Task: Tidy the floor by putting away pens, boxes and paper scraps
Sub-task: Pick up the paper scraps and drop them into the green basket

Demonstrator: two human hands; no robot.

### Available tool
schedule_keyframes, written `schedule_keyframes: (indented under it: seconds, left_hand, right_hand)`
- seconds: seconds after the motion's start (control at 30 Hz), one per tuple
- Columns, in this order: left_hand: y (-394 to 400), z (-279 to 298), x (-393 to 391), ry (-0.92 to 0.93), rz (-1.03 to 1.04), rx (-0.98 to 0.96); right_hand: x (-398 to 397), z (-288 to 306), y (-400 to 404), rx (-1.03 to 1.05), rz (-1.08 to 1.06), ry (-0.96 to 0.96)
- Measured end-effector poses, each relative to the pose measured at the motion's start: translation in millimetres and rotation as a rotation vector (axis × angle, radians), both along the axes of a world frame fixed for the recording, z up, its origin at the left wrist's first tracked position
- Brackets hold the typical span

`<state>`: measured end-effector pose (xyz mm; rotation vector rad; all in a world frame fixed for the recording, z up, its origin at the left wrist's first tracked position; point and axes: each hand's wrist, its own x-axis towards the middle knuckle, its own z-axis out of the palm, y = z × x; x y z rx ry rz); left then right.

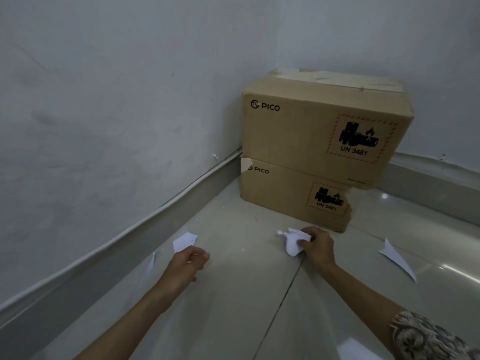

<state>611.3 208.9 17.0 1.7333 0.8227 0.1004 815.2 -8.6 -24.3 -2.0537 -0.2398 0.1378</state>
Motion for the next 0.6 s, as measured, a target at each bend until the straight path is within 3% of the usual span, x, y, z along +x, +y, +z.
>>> schedule_keyframes:
  seconds: [0.27,0.43,0.6]
  left_hand:
    - [-27,13,1,-0.063,-0.024,-0.156]
    - [-18,16,-22,-0.195,0.154,-0.018]
    - [25,5,-53,-0.183,0.298,0.101]
  right_hand:
    - [-85,24,68,0.222,0.318,0.162]
    - [-134,34,107,0.292,0.527,0.251]
    - [-145,36,133,0.347,0.599,0.389]
